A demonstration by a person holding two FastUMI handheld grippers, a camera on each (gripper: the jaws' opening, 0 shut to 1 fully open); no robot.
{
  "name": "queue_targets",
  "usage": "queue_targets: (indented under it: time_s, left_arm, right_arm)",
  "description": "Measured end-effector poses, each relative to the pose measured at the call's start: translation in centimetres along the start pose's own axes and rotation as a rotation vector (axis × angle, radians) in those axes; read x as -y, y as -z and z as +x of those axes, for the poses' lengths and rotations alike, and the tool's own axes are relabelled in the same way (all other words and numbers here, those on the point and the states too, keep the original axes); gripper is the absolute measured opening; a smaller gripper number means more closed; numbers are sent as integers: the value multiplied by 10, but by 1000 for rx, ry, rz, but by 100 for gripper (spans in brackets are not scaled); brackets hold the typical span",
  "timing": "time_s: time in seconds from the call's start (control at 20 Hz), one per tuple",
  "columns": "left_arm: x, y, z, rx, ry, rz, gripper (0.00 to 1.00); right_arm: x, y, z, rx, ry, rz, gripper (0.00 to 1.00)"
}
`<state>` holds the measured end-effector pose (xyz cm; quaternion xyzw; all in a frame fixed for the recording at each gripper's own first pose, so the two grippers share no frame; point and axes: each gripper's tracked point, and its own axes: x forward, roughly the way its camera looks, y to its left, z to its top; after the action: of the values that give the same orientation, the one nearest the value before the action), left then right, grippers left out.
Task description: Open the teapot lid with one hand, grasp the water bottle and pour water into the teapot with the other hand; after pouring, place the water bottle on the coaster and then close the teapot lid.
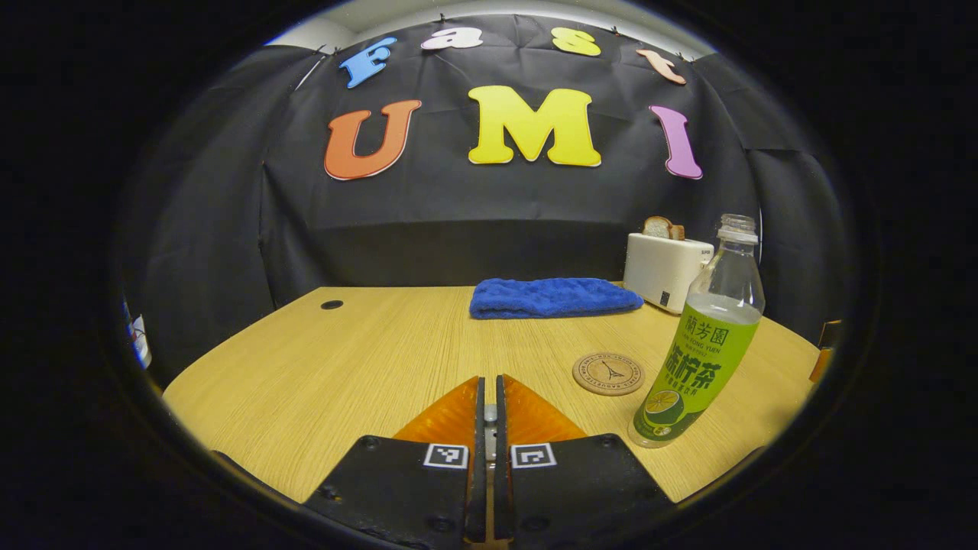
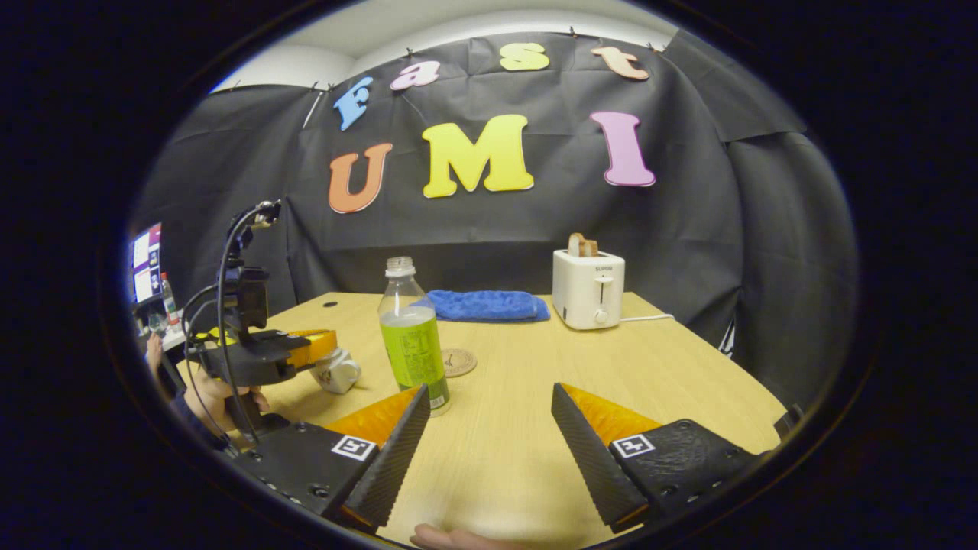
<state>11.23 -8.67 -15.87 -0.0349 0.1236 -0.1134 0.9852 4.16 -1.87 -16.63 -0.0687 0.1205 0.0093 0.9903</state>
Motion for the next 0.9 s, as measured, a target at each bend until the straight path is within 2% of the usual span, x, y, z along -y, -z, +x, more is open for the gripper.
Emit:
queue_targets:
  time_s: [0.1,0.15,0.45,0.7,0.75,0.8,0.9]
  left_arm:
    - [-2,-2,-1,-4,3,6,5]
    - [-3,-4,-2,-5,6,1,4]
    - [-16,-37,-22,48,5,-25,4]
    - [-25,-52,-53,56,3,-9,4]
    - [-27,-53,-60,57,8,-17,4]
    - [-28,-55,-67,56,14,-28,4]
    - [-31,-58,-80,60,21,-36,4]
  right_arm:
    - [-4,3,5,-9,-8,-1,96]
    - [-8,4,7,-13,-13,-2,92]
    - [-30,7,28,-23,-48,-6,96]
    - [-65,8,57,-17,-141,12,96]
    - [-69,7,64,-7,-149,12,100]
    - [-72,7,70,-4,-151,11,96]
    - [-79,4,84,12,-148,12,96]
